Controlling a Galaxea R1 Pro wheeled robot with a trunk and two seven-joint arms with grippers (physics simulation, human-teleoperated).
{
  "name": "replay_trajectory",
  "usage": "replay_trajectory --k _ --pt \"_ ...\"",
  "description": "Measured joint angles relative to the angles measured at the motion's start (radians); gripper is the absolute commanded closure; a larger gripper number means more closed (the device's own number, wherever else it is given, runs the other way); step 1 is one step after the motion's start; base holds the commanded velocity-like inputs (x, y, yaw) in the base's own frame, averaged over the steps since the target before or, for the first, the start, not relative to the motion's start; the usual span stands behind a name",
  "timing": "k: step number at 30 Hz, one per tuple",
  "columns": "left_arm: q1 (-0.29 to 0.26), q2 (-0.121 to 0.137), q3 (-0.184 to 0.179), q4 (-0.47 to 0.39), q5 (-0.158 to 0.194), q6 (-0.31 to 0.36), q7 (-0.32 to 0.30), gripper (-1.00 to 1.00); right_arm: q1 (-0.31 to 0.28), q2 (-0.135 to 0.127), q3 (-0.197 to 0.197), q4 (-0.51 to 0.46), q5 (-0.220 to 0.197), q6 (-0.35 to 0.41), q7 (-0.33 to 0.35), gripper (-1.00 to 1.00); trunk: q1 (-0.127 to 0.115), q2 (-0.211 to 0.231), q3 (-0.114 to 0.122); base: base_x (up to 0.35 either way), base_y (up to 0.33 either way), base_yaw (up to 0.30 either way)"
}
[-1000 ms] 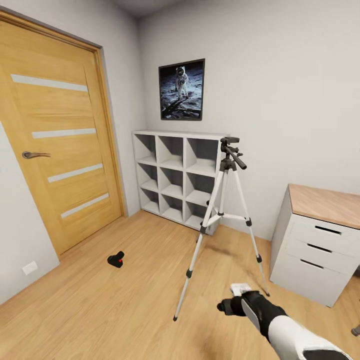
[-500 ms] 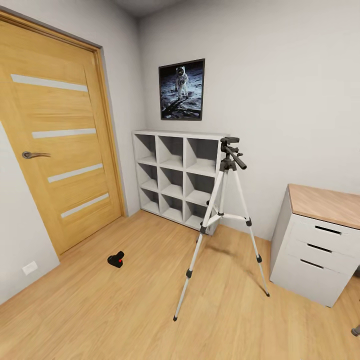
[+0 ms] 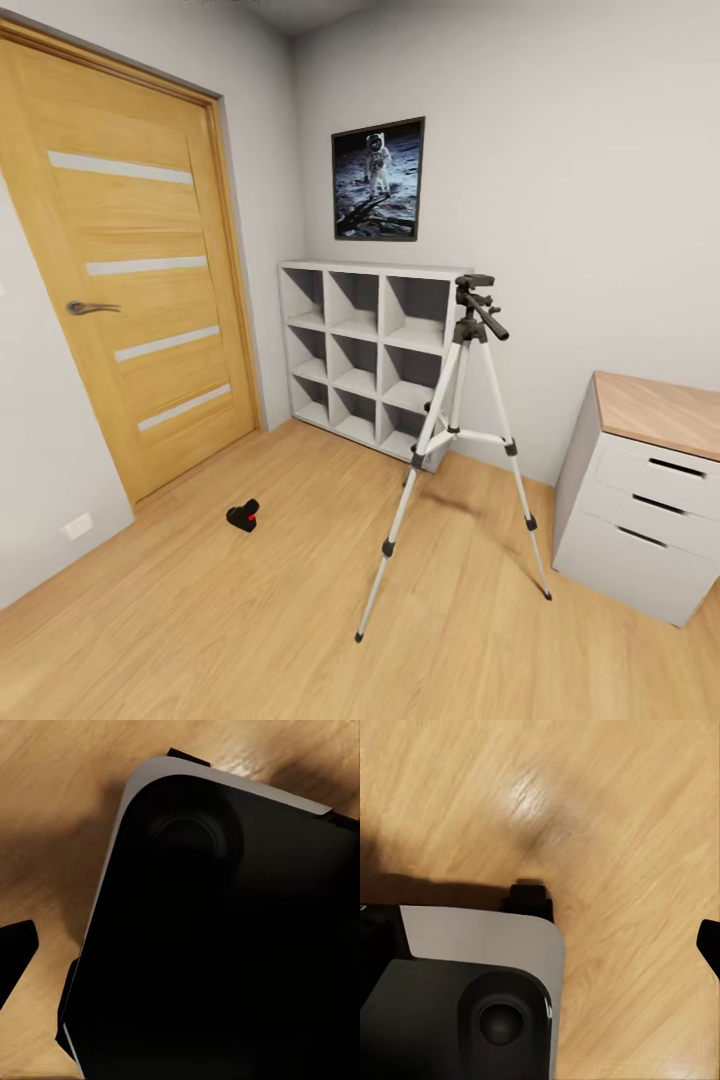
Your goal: Attach the digital camera to the camera tripod in the bedroom.
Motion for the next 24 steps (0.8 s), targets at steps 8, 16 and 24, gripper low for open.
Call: replay_trajectory --k 8,16,24 --pt "0.000 0.000 0.000 0.000 0.007 0.000 0.000 -1.00 0.001 0.002 0.001 0.000 0.020 -0.044 -0.003 -1.00 0.000 0.000 0.000 0.000 0.000 0.265" --pt "0.000 -0.001 -0.001 0.001 0.007 0.000 0.000 -1.00 0.002 0.003 0.002 0.000 0.098 -0.061 -0.004 -1.00 0.000 0.000 0.000 0.000 0.000 0.271" --pt "0.000 -0.001 -0.001 0.001 0.006 0.000 0.001 -1.00 0.005 0.001 0.002 0.000 0.108 -0.070 -0.004 -1.00 0.000 0.000 0.000 0.005 0.000 0.272"
